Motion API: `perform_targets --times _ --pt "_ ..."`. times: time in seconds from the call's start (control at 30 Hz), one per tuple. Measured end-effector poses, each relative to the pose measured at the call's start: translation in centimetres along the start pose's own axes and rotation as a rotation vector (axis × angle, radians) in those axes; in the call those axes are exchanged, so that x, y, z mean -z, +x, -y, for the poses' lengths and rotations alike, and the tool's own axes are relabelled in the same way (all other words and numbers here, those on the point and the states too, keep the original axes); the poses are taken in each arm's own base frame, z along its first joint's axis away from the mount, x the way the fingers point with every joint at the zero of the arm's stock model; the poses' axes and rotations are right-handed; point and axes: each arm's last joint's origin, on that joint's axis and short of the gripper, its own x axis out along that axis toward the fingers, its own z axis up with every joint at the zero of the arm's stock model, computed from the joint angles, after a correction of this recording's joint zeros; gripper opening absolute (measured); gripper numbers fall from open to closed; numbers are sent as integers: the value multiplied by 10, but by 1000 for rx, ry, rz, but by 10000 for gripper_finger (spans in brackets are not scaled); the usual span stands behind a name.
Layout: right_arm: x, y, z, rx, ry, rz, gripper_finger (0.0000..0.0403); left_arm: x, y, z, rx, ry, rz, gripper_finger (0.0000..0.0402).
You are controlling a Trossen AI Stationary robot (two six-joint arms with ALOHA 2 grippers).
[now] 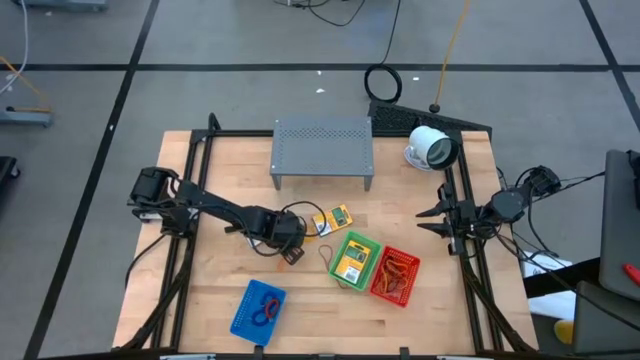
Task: Pick & Place Office Desk Supplies
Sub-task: Put the orange spring rubberband band into the blue bin
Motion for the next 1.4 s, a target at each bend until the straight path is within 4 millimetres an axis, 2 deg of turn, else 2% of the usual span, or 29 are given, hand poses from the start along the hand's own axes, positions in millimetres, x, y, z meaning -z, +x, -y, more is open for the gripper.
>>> perform_targets --times 0.1,0.17,0.3,0.43,0.63,0.87,1.0,1.1,1.4 --pt "0 0 0 1 0 0 95 1 0 1 -20 9 13 48" --pt "0 0 0 0 0 0 94 -1 -3 7 -1 12 39 18" --pt "0 0 0 0 0 0 95 -3 -7 18 34 48 61 22" --pt "0 0 0 0 0 0 95 -3 -16 35 82 101 109 7" --pt "0 0 0 0 0 0 96 -9 -37 60 107 171 231 6" --pt "0 0 0 0 0 0 94 -4 -67 82 59 247 294 5" --pt "0 0 0 1 0 0 96 6 -98 89 8 262 327 7" --pt "0 0 0 0 0 0 94 19 -120 87 -58 260 306 4" --pt "0 0 0 0 0 0 94 73 -157 80 -13 285 106 4"
